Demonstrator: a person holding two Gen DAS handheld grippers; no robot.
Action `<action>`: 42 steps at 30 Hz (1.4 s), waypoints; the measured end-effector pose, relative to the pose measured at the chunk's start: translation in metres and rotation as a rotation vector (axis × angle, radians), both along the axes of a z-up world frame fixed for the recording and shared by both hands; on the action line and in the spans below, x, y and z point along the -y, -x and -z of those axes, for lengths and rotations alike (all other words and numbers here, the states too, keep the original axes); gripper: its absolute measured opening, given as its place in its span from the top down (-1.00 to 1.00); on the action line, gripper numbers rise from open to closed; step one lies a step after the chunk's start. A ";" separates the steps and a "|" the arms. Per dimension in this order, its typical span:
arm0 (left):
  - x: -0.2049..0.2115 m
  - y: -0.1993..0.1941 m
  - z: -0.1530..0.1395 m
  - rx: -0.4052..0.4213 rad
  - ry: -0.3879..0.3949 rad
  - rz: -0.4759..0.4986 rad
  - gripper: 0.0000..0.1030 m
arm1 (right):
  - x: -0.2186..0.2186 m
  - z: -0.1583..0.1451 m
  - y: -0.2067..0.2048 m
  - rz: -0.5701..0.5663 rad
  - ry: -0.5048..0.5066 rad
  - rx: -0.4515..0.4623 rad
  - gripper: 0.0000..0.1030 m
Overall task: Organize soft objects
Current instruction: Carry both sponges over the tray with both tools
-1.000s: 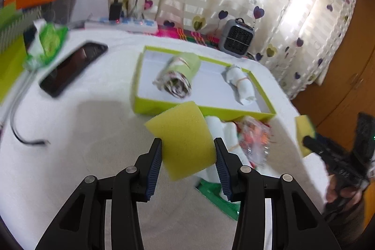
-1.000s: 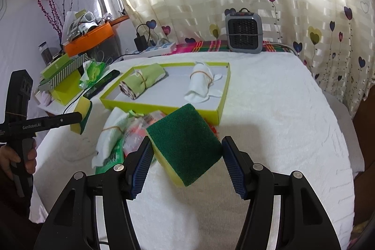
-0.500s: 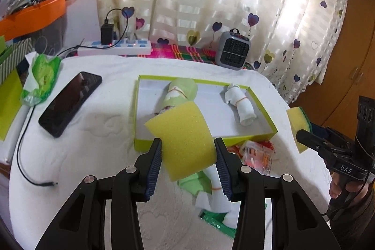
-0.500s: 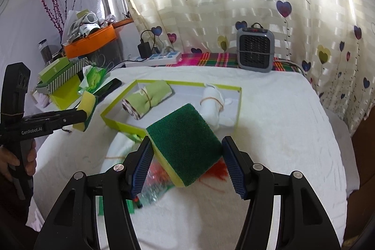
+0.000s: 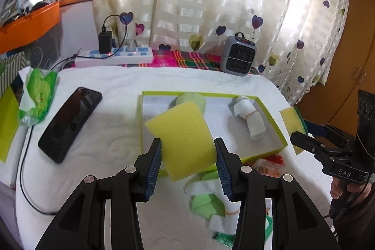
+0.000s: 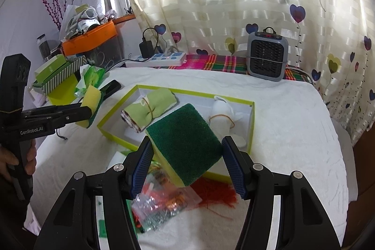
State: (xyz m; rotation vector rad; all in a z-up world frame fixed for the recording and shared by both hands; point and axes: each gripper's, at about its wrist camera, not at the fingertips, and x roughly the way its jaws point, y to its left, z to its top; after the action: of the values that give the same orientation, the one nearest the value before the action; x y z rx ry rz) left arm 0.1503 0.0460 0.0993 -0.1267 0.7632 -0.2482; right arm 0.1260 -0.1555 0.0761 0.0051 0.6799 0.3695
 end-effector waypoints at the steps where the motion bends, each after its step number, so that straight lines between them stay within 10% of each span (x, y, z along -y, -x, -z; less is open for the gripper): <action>1: 0.000 -0.004 0.000 -0.002 -0.005 0.001 0.16 | -0.002 0.000 -0.003 0.002 0.006 -0.003 -0.17; 42: 0.009 -0.125 0.044 -0.117 -0.155 0.070 0.12 | -0.067 0.049 -0.123 -0.033 0.287 -0.134 -0.17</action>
State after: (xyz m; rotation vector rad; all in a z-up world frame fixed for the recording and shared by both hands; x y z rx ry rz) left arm 0.2749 0.0374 0.0552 0.0322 0.9015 -0.2489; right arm 0.2495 -0.0886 0.0270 -0.2561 0.8620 0.3021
